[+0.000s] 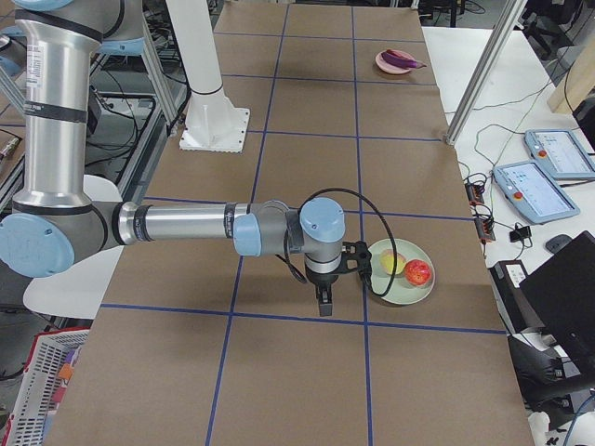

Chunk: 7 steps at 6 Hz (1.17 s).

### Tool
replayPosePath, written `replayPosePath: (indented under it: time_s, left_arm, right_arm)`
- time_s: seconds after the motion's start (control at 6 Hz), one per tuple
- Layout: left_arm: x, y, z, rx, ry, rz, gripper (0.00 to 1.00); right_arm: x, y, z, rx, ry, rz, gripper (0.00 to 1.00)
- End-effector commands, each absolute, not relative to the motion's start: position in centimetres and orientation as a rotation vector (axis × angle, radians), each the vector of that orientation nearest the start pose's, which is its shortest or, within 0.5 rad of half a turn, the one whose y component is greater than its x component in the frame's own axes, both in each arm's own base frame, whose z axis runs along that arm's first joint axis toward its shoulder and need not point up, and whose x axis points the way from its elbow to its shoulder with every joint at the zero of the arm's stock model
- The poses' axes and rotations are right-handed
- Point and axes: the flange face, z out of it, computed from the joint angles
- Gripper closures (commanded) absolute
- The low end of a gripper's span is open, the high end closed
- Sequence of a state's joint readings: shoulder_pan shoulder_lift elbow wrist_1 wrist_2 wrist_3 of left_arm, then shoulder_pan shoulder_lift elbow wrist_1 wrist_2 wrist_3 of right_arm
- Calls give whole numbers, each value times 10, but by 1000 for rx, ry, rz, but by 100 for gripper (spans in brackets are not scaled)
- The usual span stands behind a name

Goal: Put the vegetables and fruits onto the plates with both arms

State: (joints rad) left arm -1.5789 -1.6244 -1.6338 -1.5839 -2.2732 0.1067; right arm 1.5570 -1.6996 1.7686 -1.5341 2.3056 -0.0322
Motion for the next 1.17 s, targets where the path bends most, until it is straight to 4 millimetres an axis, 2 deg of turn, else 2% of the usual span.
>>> replayPosePath:
  time_s: [0.0,0.17,0.33,0.67,1.0]
  left_arm:
    - [-76,-517,614,148,670,132,0]
    - [-74,-505,627,128,679,131,0]
    - [-74,-501,633,123,679,134,0]
    - [-74,-501,631,124,679,135,0]
    - [-74,-491,636,115,680,132,0]
  right_arm:
    - [60,-445,619,109,-733,-82,0]
    - [60,-445,619,107,-735,-80,0]
    - [59,-445,619,105,-746,-81,0]
    - [59,-446,621,99,-745,-74,0]
    - [59,-446,621,99,-745,-74,0]
